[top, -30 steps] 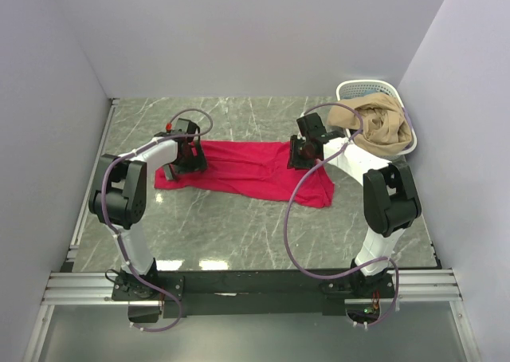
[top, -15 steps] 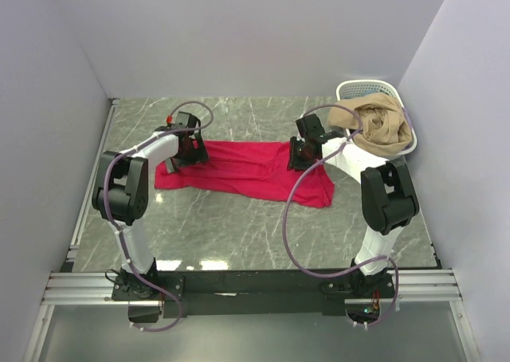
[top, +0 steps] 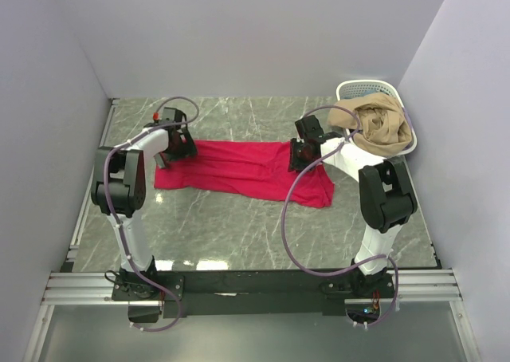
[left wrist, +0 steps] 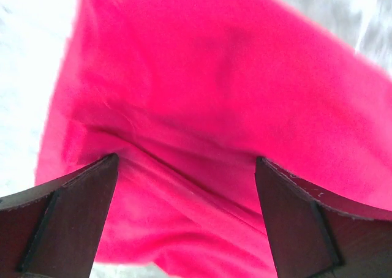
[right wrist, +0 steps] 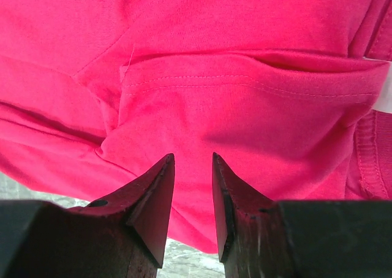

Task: Fold and stack the t-shirts
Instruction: Fold the tshirt

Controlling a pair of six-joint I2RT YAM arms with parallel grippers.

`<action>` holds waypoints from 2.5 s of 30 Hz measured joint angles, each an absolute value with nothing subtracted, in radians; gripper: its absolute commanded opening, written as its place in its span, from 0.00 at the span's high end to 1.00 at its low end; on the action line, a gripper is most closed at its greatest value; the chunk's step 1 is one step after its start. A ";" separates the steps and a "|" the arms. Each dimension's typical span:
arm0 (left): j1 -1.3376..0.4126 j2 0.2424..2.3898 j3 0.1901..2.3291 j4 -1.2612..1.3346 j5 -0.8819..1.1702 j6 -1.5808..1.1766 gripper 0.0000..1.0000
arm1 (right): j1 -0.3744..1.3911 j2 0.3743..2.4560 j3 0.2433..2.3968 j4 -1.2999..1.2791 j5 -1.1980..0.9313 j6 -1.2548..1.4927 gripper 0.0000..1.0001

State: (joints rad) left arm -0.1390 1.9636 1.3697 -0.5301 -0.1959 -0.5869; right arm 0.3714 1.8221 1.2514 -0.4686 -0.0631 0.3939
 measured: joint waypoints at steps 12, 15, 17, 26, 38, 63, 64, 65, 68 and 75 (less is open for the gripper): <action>-0.108 1.993 1.505 -0.467 -0.173 -0.587 0.01 | 0.368 1.822 1.251 -0.468 -0.036 0.392 0.61; -0.108 1.989 1.531 -0.461 -0.163 -0.585 0.00 | 0.361 1.822 1.251 -0.465 -0.032 0.398 0.61; -0.108 1.976 1.531 -0.456 -0.138 -0.583 0.00 | 0.348 1.822 1.250 -0.459 -0.038 0.403 0.61; -0.115 1.899 1.478 -0.386 0.023 -0.583 0.01 | 0.289 1.822 1.237 -0.434 -0.076 0.438 0.62; -0.120 2.054 1.494 -0.416 0.041 -0.584 0.00 | 0.281 1.930 1.280 -0.440 -0.105 0.504 0.64; -0.253 1.752 1.072 -0.396 -0.113 -0.674 0.01 | 0.263 2.442 2.132 -0.848 -0.130 0.471 0.68; -0.268 1.727 1.040 -0.393 -0.111 -0.679 0.00 | 0.263 2.481 2.204 -0.872 -0.139 0.464 0.66; -0.281 1.701 1.010 -0.390 -0.107 -0.690 0.01 | 0.263 2.511 2.259 -0.890 -0.143 0.459 0.65; -0.314 1.622 0.922 -0.377 -0.078 -0.724 0.01 | 0.261 2.574 2.371 -0.913 -0.186 0.451 0.62; -0.466 1.466 0.773 -0.385 -0.015 -0.820 0.01 | 0.245 2.582 2.370 -0.879 -0.319 0.451 0.58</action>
